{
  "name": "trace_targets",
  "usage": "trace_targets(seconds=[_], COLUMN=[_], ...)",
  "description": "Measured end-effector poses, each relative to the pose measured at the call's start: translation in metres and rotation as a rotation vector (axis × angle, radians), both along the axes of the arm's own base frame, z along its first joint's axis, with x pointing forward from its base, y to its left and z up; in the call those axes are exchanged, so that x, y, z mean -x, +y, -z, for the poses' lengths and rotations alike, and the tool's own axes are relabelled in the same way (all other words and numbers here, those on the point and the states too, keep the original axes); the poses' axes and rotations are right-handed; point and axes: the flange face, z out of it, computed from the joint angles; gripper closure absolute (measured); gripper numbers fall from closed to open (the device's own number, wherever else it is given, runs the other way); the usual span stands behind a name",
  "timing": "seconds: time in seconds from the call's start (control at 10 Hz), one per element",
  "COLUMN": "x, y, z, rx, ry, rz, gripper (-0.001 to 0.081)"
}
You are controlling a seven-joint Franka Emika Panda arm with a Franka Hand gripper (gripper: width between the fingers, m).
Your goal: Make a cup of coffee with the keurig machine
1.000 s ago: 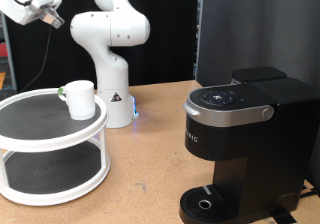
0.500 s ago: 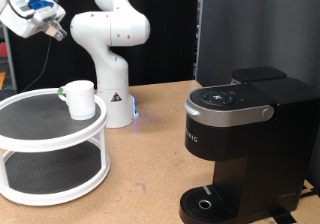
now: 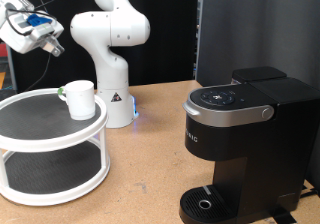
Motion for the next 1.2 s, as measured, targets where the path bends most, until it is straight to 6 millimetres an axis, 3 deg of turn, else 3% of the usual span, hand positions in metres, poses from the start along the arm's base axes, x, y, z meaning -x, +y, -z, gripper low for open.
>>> trace_targets(seconds=[1.2], x=[0.007], y=[-0.007], z=[0.070], rx=[0.071], ry=[0.007], rz=[0.025], gripper=[0.0799])
